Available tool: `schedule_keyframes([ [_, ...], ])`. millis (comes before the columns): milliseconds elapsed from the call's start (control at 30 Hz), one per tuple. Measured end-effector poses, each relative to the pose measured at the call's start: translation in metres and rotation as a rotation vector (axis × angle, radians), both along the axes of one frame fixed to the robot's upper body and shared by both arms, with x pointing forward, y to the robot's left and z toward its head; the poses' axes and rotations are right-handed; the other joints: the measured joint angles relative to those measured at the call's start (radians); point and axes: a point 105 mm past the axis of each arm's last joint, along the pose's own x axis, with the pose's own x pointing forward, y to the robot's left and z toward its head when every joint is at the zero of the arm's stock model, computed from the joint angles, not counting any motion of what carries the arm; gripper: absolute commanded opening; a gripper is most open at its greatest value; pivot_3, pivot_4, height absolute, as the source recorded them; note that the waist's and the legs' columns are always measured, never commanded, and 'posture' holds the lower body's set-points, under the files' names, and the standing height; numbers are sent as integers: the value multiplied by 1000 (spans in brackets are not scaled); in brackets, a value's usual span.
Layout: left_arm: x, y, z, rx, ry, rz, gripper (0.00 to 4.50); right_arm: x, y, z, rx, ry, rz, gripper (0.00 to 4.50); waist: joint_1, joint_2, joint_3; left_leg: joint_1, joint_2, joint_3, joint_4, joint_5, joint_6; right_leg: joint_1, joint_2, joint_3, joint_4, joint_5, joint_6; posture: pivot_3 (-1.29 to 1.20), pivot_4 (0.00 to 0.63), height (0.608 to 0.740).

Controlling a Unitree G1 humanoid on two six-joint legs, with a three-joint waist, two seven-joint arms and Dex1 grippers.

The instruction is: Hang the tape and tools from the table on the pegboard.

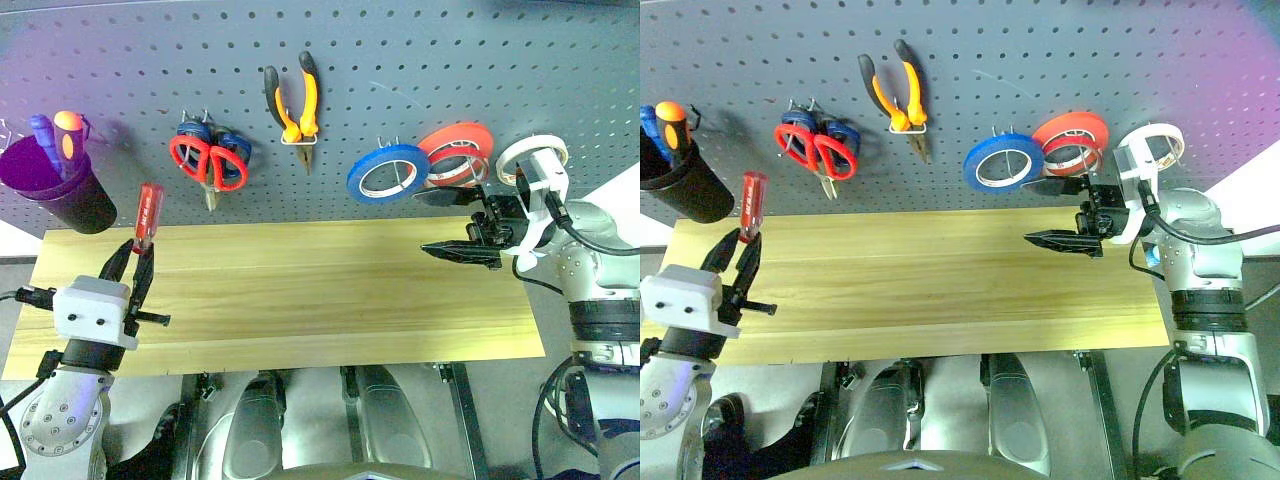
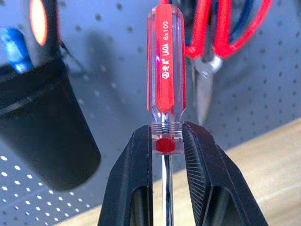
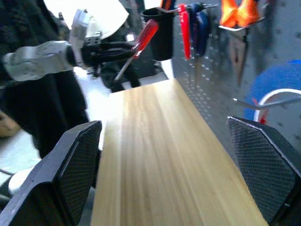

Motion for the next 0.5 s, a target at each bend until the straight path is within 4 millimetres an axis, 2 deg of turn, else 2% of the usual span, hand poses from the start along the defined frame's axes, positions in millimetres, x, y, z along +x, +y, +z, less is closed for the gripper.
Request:
schedule_keyframes([
  [100,-1,2,12,25,-38,7,566,4,-1,2,17,13,6,4500,13,1,-8,0,0,0,0,0,0,1,0,0,0,0,0,83,201,733],
  [267,-3,6,19,48,-61,26,566,4,0,8,47,27,29,4500,18,1,-23,2,0,-1,1,0,0,5,0,-1,-2,1,1,86,195,733],
  [367,-1,9,25,51,-78,35,566,2,1,9,78,53,45,4500,26,0,-36,2,0,-1,2,0,0,5,0,-1,-2,2,2,99,157,733],
  [500,6,15,71,109,-223,55,566,0,2,13,122,73,74,4500,40,1,-66,4,1,-2,2,0,0,8,0,-3,-3,2,1,96,148,733],
])
